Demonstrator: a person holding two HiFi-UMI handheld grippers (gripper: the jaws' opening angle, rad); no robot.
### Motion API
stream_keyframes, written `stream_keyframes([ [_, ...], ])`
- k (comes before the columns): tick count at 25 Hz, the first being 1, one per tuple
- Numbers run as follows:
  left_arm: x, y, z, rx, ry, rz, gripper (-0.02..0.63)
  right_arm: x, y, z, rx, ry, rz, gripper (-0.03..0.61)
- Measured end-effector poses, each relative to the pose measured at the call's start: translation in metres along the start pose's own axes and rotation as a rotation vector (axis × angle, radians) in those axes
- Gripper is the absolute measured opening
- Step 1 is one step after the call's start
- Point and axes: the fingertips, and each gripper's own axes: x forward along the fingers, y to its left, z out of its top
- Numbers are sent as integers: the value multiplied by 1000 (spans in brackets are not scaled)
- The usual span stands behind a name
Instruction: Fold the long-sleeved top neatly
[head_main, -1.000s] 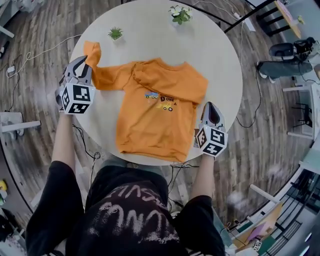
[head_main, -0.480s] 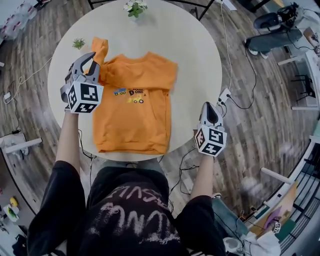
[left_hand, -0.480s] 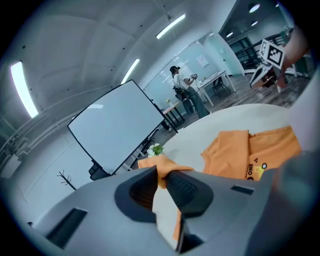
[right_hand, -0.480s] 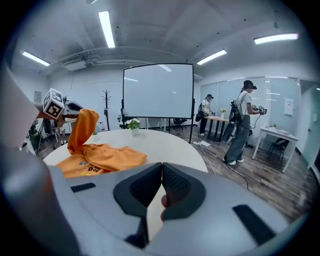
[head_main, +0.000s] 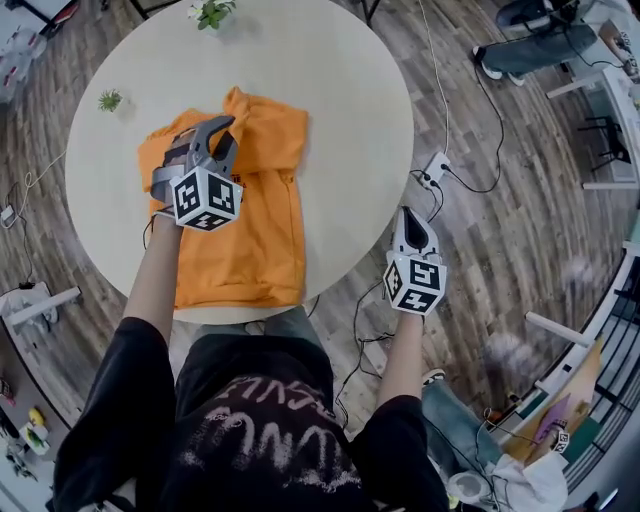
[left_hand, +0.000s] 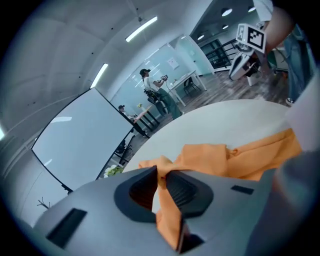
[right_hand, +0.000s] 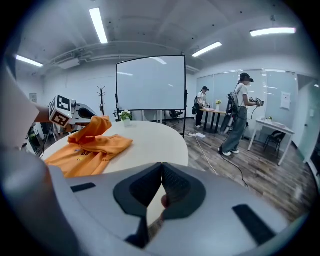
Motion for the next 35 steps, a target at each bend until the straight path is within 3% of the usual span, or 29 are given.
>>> stream_keyframes([
  [3,19,-34,1,34,34,-64,79,1,-11,-12,5,19,8,8],
  [7,28,-57,0,24,69,-117,216,5,-14,-21,-8,39,30,8],
  [12,22,-48,15,-58,17,-97,230,12,-7,-21,-24,47,66,8],
  [16,3,-43,10,-57,-7,-75,192,12,12,-18,-53,36,99,8],
  [21,-35,-30,-21,-143,-8,-40,15,14,44,-15,-70,19,146,6],
  [26,-93,-25,-63,-224,-7,-27,11,-9,98,-14,-99,-14,180,6],
  [35,-217,-62,-110,-233,-28,-72,11,-93,192,-26,-337,-35,268,12],
])
